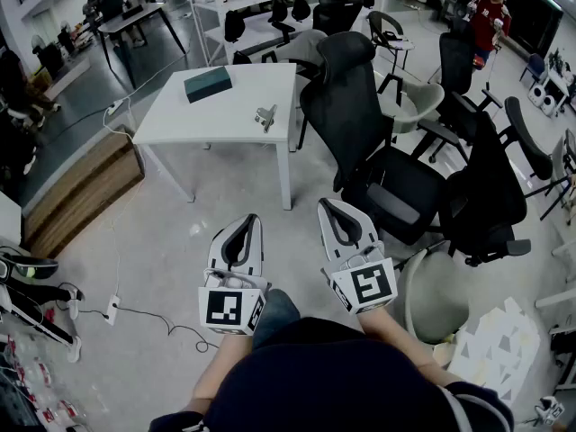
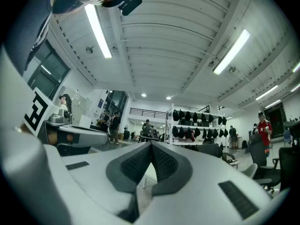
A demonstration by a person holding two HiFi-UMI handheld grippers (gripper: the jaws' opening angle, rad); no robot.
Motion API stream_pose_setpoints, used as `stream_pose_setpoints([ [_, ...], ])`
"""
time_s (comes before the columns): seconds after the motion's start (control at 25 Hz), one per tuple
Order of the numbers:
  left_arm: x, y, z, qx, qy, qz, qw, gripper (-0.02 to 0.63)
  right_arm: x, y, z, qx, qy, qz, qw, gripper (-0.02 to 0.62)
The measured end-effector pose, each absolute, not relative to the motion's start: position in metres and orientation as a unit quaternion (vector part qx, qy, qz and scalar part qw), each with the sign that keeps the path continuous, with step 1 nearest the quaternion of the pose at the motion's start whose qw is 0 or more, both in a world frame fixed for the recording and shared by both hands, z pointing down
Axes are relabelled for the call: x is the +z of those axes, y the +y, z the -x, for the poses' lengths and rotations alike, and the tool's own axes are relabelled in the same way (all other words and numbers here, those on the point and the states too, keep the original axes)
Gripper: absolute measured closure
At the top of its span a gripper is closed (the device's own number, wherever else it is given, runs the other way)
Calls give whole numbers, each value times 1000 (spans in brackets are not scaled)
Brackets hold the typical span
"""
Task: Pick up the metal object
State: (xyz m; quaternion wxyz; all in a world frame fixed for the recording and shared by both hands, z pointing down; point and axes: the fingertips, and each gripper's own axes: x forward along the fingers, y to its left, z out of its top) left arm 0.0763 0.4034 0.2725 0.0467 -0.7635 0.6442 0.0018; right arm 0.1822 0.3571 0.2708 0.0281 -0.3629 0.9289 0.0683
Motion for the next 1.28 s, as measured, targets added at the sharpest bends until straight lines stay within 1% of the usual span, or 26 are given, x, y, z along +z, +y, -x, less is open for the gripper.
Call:
stream_pose_setpoints([
  [0.32, 294, 365, -66, 1, 628, 778, 23, 581, 283, 323, -166, 59, 931, 358, 33, 568],
  [0.56, 301, 303, -26, 10, 616, 787, 21, 575, 298, 264, -123, 53, 932, 357, 15, 568],
  [0.6, 303, 289, -17, 11, 613, 790, 17, 556, 299, 251, -114, 53, 932, 357, 13, 568],
  [0.68, 306, 258, 0, 11, 606, 795, 9, 464, 299, 223, -97, 57, 932, 359, 9, 568],
  [0.72, 306, 244, 9, 9, 604, 797, 9, 460, 299, 208, -89, 61, 931, 361, 6, 568],
  [1.0, 307, 147, 72, 11, 581, 814, 6, 460, 303, 117, -41, 56, 913, 403, -13, 568],
  [1.28, 325, 86, 103, 15, 548, 836, -1, 460, 323, 73, -13, 46, 897, 439, -32, 568],
])
